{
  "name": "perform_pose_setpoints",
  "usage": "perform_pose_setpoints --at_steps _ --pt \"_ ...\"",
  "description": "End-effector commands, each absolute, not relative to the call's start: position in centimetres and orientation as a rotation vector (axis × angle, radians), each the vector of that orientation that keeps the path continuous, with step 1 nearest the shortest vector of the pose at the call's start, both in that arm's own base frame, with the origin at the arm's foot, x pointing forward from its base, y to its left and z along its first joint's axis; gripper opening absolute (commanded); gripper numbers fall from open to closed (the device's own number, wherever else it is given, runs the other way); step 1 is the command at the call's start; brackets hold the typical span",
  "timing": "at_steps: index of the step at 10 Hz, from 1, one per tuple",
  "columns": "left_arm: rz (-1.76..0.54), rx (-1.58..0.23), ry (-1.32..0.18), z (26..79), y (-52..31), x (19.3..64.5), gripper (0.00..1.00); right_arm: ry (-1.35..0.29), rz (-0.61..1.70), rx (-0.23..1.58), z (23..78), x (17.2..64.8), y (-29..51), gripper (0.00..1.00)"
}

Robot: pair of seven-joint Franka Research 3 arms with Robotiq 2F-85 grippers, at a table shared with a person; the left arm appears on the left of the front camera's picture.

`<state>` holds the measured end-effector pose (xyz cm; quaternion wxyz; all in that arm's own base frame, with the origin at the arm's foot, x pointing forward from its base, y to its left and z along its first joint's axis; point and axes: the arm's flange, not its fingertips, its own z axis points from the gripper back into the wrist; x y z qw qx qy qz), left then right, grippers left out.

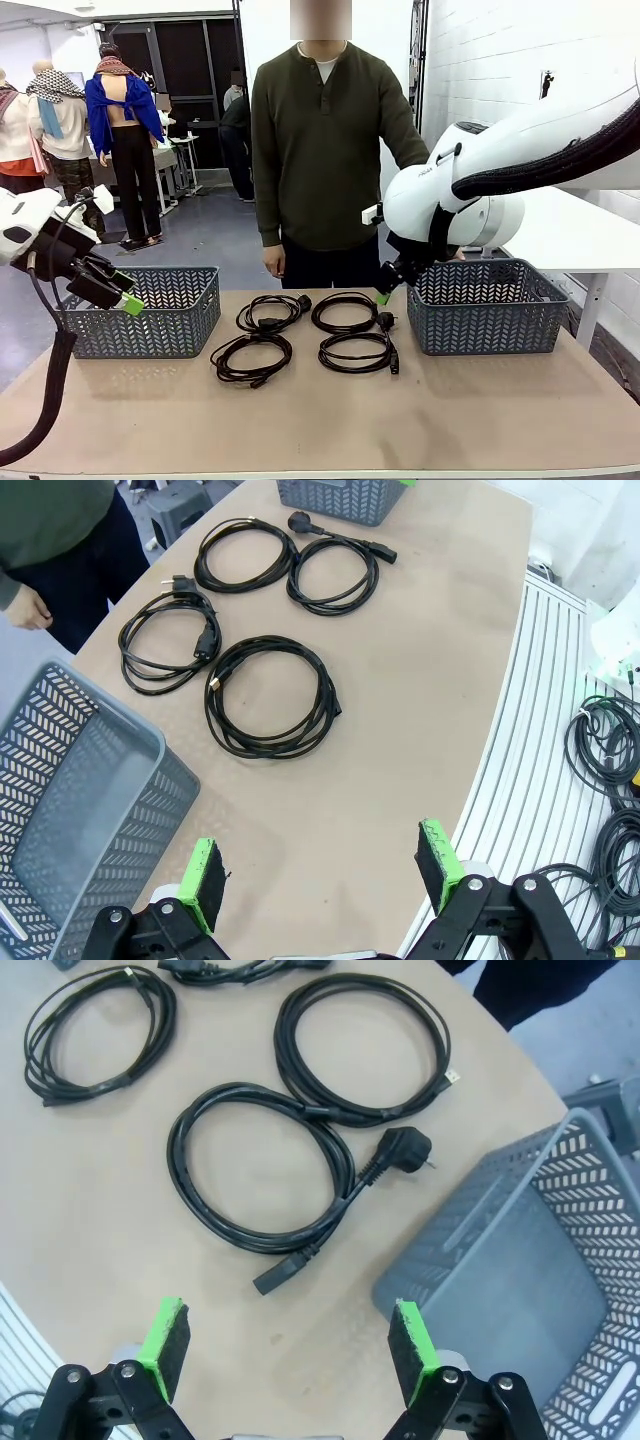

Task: Organize the cables according to human instructions.
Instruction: Pick up a bundle of cables and place it in the basket indicated by the human.

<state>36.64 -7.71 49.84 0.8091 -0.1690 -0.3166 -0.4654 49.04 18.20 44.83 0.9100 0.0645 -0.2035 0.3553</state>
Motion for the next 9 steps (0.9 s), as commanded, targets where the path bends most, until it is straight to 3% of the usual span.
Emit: perform_pose_setpoints --at_steps 1,9 --pt "-1.011 -0.376 -0.687 49.7 -7.4 36.9 1.00 -0.428 0.739 0.122 44.9 49.0 18.0 1.00" --pt "-1.011 -0.376 -0.687 49.7 -7.4 36.9 1.00 -0.353 0.710 0.086 45.2 50.2 20.7 1.00"
